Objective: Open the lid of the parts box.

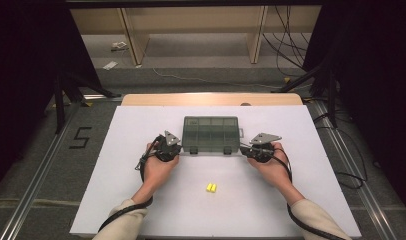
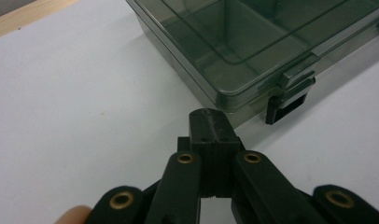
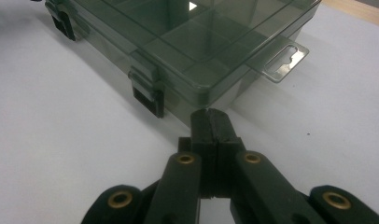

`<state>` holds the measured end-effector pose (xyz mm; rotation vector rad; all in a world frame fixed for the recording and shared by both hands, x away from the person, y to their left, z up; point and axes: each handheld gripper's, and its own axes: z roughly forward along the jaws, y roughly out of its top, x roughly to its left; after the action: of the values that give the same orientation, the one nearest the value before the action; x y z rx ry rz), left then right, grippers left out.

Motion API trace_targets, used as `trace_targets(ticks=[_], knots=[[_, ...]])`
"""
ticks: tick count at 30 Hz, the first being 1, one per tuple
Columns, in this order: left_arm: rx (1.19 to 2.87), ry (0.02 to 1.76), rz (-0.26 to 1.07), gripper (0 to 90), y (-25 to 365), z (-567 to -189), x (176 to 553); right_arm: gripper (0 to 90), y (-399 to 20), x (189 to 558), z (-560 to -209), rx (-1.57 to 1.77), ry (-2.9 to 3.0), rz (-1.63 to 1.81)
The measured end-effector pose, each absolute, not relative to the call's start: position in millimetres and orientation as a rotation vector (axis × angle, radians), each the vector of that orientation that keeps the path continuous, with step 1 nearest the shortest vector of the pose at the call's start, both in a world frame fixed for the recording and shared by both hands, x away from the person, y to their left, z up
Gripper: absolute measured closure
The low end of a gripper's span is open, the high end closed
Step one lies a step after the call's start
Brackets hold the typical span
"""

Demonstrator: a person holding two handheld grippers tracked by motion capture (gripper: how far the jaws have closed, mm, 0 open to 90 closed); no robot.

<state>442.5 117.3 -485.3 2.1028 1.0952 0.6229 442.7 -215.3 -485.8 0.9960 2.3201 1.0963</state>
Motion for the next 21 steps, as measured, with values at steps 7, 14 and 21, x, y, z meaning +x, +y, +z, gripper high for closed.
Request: trace_targets(ticks=[7, 14, 21], knots=[[2.103, 1.096, 0.624, 89.9, 116.8, -485.4, 442.2, 90.0, -214.8, 442.0, -483.9, 0.993, 2.312, 1.101], [2.102, 1.093, 0.626, 89.8, 117.1, -484.6, 442.0, 90.0, -213.4, 441.0, -481.7, 0.986, 2.308, 1.119], [2.081, 1.083, 0.632, 89.9, 117.6, -480.8, 441.0, 90.0, -213.9, 440.7, -478.8, 0.986, 2.3, 1.132]])
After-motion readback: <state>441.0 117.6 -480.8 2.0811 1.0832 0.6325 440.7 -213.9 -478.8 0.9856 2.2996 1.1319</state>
